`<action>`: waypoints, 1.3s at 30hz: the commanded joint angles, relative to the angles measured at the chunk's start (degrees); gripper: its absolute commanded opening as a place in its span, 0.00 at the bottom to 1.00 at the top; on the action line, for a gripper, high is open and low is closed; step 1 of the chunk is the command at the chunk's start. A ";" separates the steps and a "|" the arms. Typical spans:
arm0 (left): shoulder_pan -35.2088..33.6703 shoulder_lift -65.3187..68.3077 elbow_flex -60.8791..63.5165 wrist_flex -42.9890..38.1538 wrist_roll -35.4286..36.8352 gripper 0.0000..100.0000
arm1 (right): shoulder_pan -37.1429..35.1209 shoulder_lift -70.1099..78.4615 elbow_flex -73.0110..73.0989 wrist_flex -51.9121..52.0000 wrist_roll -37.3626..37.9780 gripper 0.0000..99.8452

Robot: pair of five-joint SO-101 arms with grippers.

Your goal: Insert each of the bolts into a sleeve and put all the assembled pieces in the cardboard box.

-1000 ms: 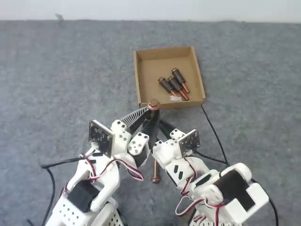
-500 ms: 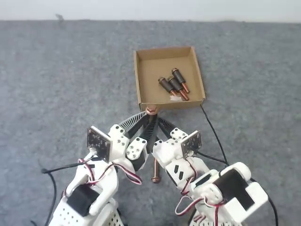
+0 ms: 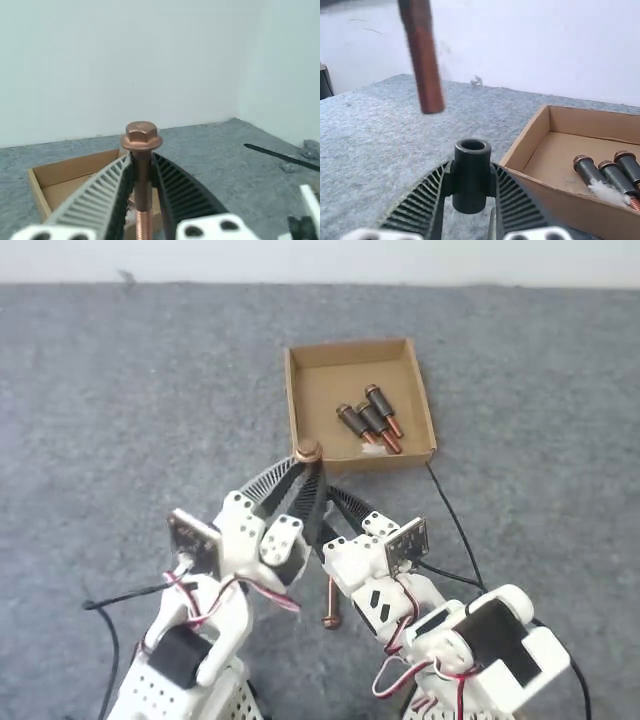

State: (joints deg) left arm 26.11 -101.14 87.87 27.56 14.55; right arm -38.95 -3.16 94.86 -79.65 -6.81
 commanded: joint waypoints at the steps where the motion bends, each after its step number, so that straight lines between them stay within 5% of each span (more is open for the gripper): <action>1: -0.79 8.53 -0.92 -6.15 0.26 0.01 | 0.22 -0.31 1.23 -1.45 -0.35 0.01; 34: -1.14 17.32 -6.11 -11.69 0.09 0.01 | 0.40 -0.22 1.23 -1.45 -0.26 0.01; 39: -3.69 27.25 -8.48 -15.91 0.00 0.01 | 0.40 -0.22 1.23 -1.45 -0.26 0.01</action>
State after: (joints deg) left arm 25.05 -82.95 84.53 17.54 14.64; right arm -38.95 -3.16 94.86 -79.65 -6.81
